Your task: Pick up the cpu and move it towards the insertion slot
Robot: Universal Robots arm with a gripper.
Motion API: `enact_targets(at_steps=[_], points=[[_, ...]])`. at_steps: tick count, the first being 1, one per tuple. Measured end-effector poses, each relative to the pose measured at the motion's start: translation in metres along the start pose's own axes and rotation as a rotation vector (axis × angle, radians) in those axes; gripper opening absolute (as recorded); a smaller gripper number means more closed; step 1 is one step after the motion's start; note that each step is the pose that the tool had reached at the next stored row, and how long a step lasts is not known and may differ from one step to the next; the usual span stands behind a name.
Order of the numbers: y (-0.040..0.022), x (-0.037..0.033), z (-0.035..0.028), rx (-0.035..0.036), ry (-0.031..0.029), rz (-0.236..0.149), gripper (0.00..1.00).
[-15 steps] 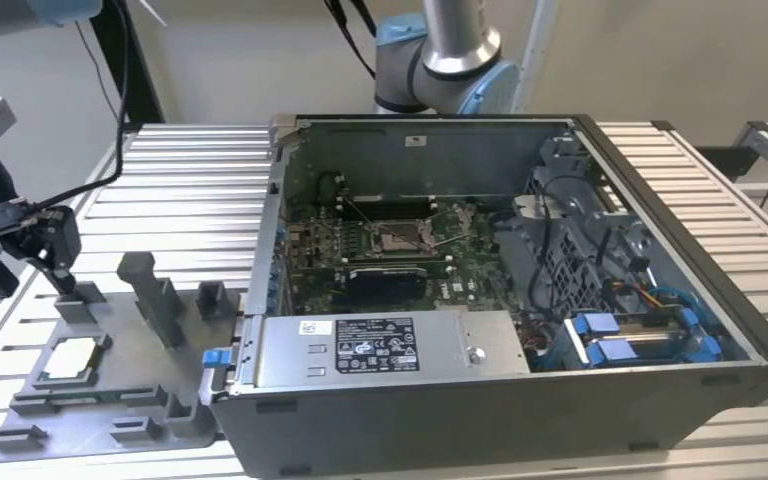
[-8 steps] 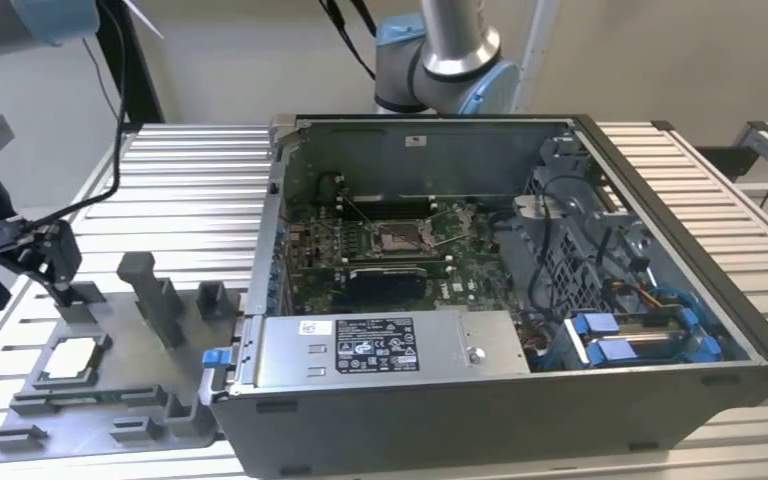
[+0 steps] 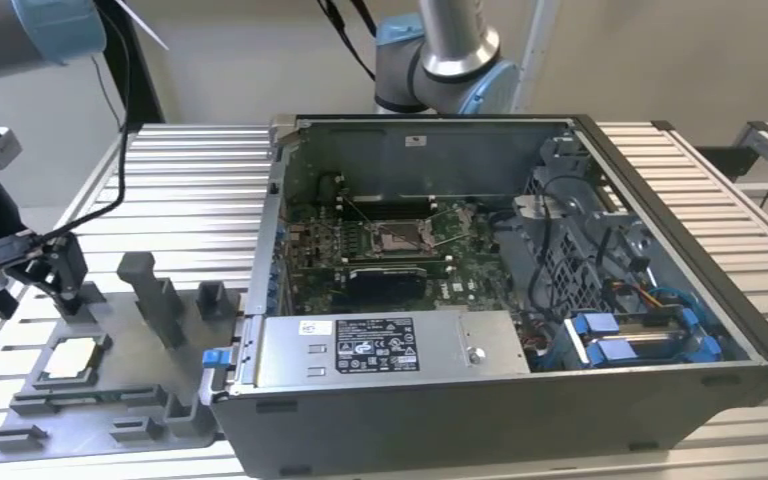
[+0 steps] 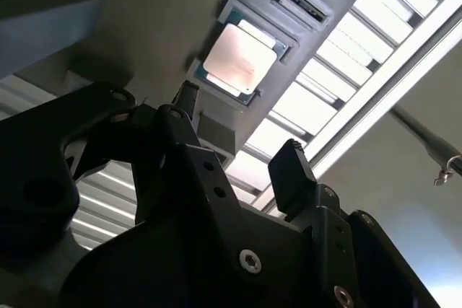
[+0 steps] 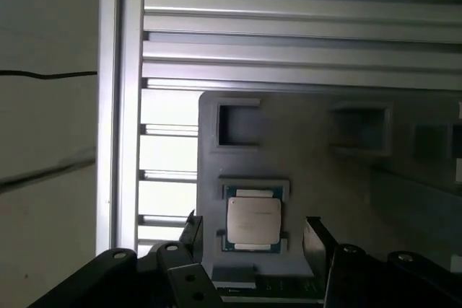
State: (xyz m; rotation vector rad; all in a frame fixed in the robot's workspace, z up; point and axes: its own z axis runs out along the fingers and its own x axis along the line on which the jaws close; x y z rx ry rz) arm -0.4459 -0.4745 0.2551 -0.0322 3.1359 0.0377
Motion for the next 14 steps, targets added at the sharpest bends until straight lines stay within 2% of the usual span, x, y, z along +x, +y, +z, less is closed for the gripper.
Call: enact_targets(at_steps=[14], points=[[-0.0021,-0.0017,0.0254,0.0001,0.0003,0.001,1.0]])
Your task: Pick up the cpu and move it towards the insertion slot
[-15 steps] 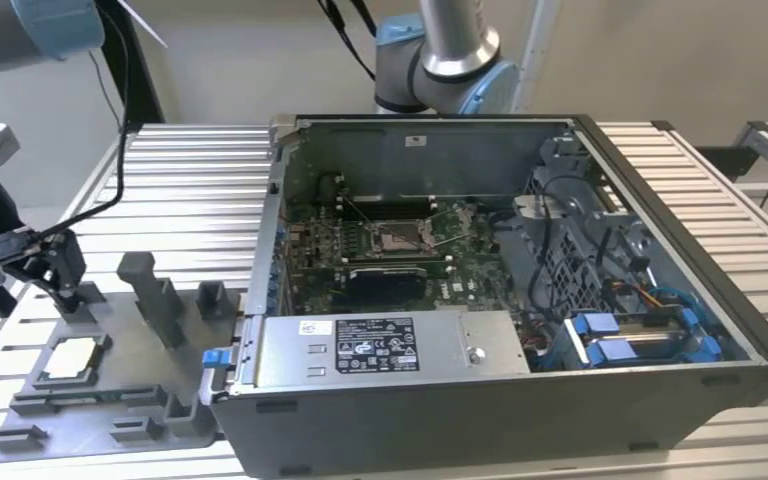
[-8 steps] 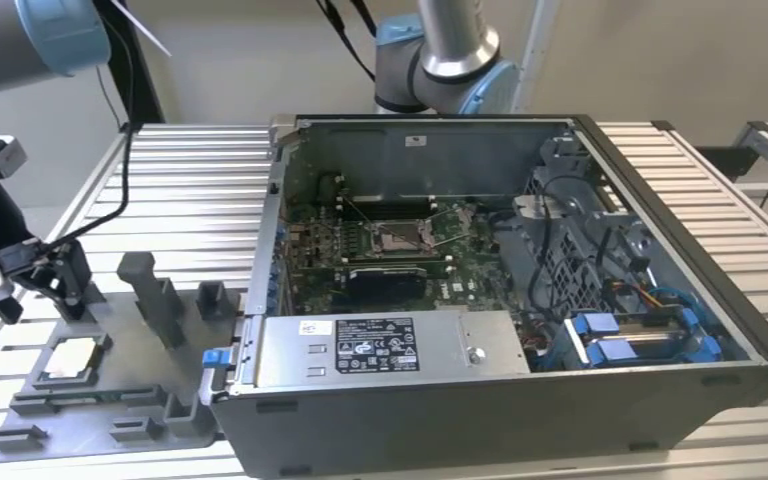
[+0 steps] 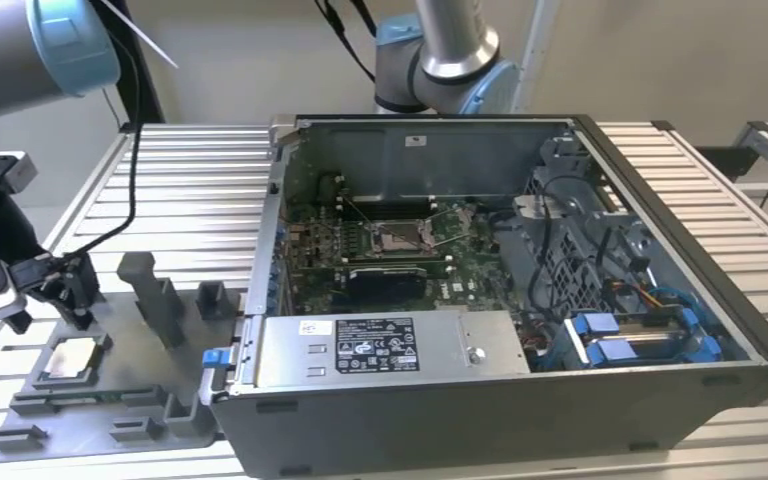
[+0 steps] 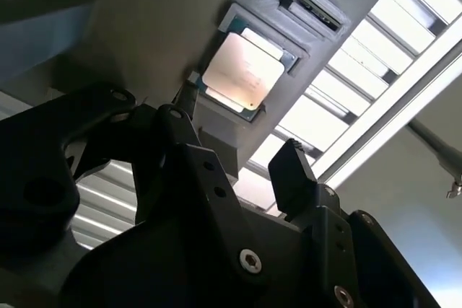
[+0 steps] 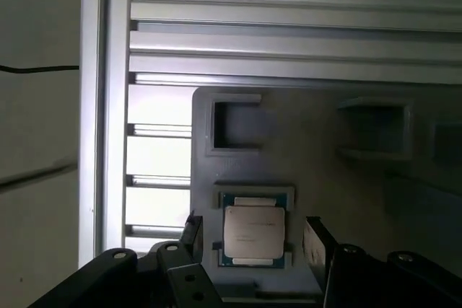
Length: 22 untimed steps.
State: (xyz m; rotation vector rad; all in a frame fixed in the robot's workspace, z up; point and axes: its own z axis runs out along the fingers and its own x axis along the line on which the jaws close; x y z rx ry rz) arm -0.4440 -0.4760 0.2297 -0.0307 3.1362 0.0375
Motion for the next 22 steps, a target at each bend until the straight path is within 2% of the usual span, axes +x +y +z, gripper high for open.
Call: enact_targets(at_steps=[7,13,22], points=[[-0.0087,-0.0003,0.0127,-0.0003,0.0006,0.0,1.0],[-0.0103,-0.0016,0.0228,-0.0002,0.0072,-0.004,1.0],[-0.0139,-0.0024,0.035,-0.0003,0.0088,-0.005,1.0]])
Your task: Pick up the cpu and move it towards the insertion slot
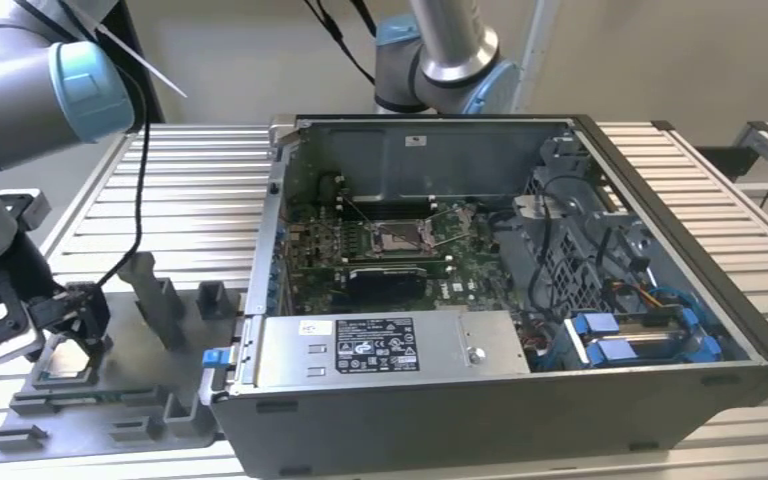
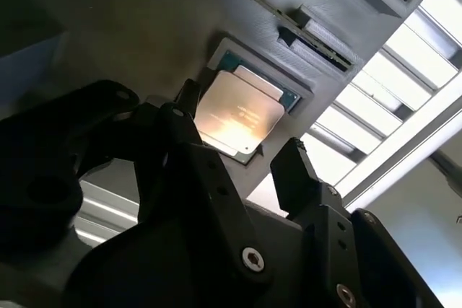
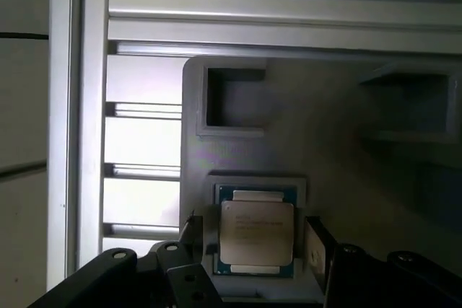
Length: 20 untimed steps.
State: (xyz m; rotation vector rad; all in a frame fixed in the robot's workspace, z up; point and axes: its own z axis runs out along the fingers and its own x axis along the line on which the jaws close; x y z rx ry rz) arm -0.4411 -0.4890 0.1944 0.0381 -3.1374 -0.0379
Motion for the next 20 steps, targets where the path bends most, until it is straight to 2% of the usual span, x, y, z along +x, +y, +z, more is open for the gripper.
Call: enact_targets(at_steps=[10,20], points=[[-0.0018,-0.0005,0.01,0.0,0.0002,-0.002,1.0],[-0.0019,-0.0006,0.0102,0.0,0.0003,-0.002,1.0]])
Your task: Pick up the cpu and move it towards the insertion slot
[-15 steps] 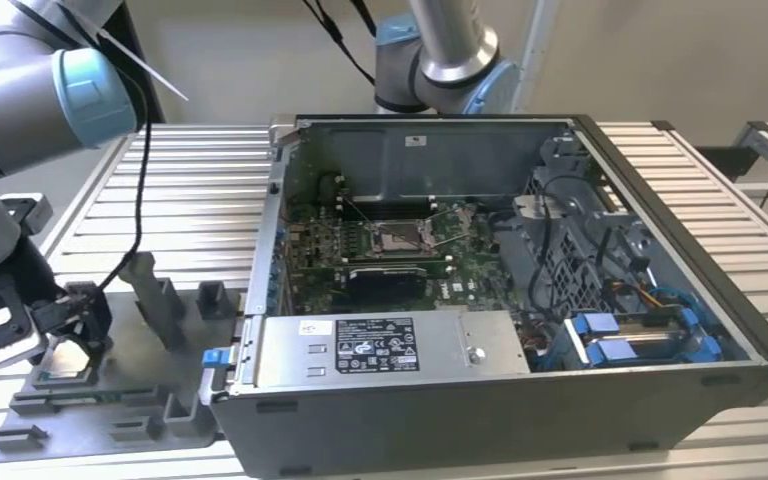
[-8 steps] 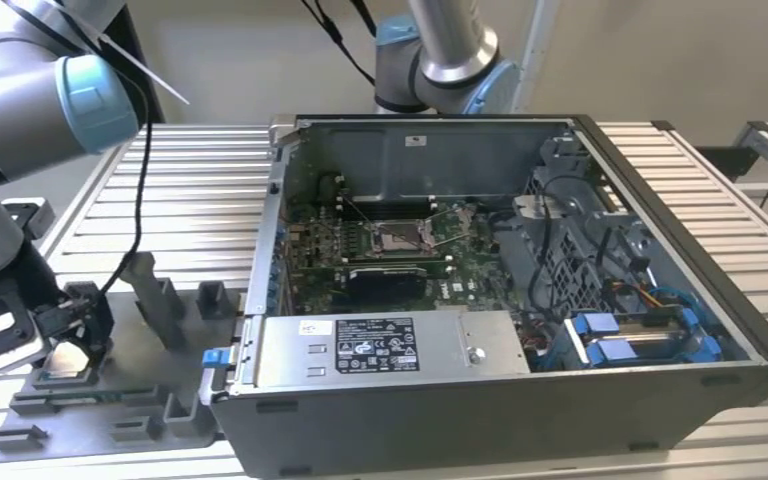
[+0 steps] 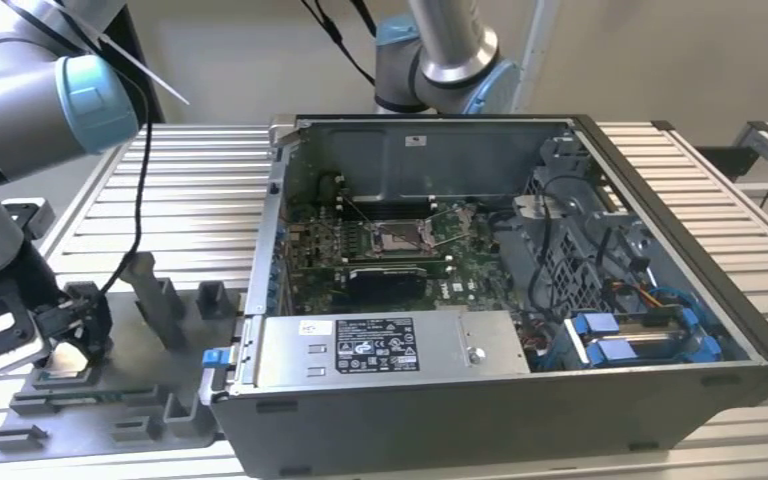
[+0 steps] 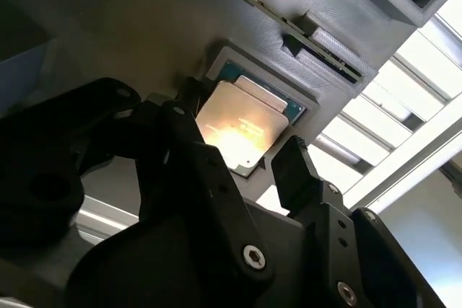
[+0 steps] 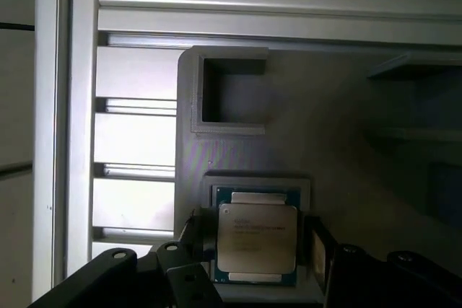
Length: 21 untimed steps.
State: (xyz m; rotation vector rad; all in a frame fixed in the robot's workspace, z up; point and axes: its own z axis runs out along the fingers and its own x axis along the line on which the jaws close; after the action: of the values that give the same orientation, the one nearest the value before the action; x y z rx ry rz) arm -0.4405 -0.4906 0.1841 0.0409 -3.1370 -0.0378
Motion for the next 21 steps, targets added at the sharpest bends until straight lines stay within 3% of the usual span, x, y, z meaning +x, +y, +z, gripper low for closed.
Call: enact_targets(at_steps=[1,9,11,21], points=[[0.0,0.0,0.0,0.0,0.0,0.0,0.0],[0.0,-0.0001,-0.0003,0.0,0.0005,0.0,0.0],[0.0001,-0.0001,-0.0031,-0.0001,0.0049,0.0,0.0],[0.0011,0.0001,-0.0463,-0.0002,0.0081,0.0,0.0]])
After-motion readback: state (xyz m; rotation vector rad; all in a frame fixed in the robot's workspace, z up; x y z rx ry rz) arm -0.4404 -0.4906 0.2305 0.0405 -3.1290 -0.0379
